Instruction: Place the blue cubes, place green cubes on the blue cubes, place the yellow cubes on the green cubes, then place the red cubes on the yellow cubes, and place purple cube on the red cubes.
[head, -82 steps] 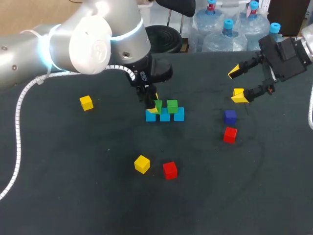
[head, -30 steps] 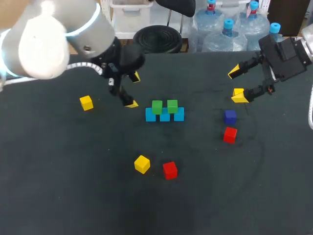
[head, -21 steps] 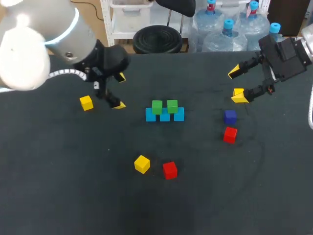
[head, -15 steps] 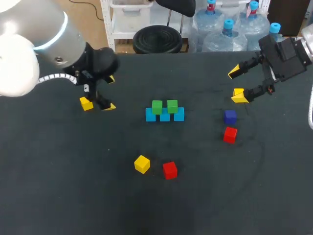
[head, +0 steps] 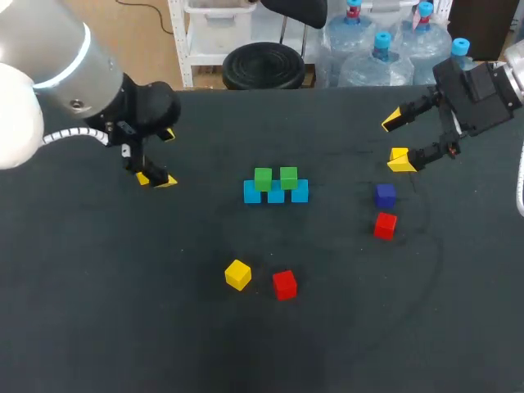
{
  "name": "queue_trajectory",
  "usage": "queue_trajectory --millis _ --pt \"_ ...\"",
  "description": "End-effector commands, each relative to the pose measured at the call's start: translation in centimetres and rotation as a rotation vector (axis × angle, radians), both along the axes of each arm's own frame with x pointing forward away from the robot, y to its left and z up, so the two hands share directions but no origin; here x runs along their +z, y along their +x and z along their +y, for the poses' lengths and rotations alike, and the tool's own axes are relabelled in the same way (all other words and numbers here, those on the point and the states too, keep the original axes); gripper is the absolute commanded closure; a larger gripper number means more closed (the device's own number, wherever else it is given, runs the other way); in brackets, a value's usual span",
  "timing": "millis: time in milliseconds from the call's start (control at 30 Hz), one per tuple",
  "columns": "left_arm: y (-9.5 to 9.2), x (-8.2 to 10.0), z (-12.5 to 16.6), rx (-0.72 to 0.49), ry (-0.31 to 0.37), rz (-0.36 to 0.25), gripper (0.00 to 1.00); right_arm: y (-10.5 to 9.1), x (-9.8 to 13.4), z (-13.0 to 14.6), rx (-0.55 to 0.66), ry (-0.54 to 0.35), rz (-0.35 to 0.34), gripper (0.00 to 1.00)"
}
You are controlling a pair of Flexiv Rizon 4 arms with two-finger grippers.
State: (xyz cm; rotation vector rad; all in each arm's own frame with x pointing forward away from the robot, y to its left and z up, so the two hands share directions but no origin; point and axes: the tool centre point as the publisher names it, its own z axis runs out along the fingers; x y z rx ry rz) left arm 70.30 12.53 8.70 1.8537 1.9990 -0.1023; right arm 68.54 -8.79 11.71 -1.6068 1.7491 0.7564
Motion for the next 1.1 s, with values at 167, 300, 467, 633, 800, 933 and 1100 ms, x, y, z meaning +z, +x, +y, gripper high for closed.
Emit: queue_trajectory --millis 167,300,467,633,800,933,1100 --pt "-1.1 1.5 2.1 -0.008 -0.027 -0.029 0.00 0.0 -0.1 0.0 0.000 0.002 -0.001 0.00" --pt "-1.5 1.9 3.4 0.001 -0.034 -0.044 0.00 0.0 -0.1 0.0 0.000 0.002 -0.001 0.00" --pt "-1.8 2.4 4.3 -0.001 -0.028 -0.066 0.00 0.0 -0.1 0.0 0.000 0.002 -0.001 0.00" --pt "-1.8 2.4 4.3 -0.001 -0.028 -0.066 0.00 0.0 -0.1 0.0 0.000 0.002 -0.001 0.00" --pt "-1.8 2.4 4.3 -0.001 -0.028 -0.066 0.00 0.0 -0.1 0.0 0.000 0.002 -0.001 0.00" --pt "-1.8 2.4 4.3 -0.001 -0.028 -0.066 0.00 0.0 -0.1 0.0 0.000 0.002 -0.001 0.00" --pt "-1.5 1.5 5.4 0.065 -0.049 -0.052 0.00 0.0 -0.1 0.0 0.000 0.002 -0.001 0.00"
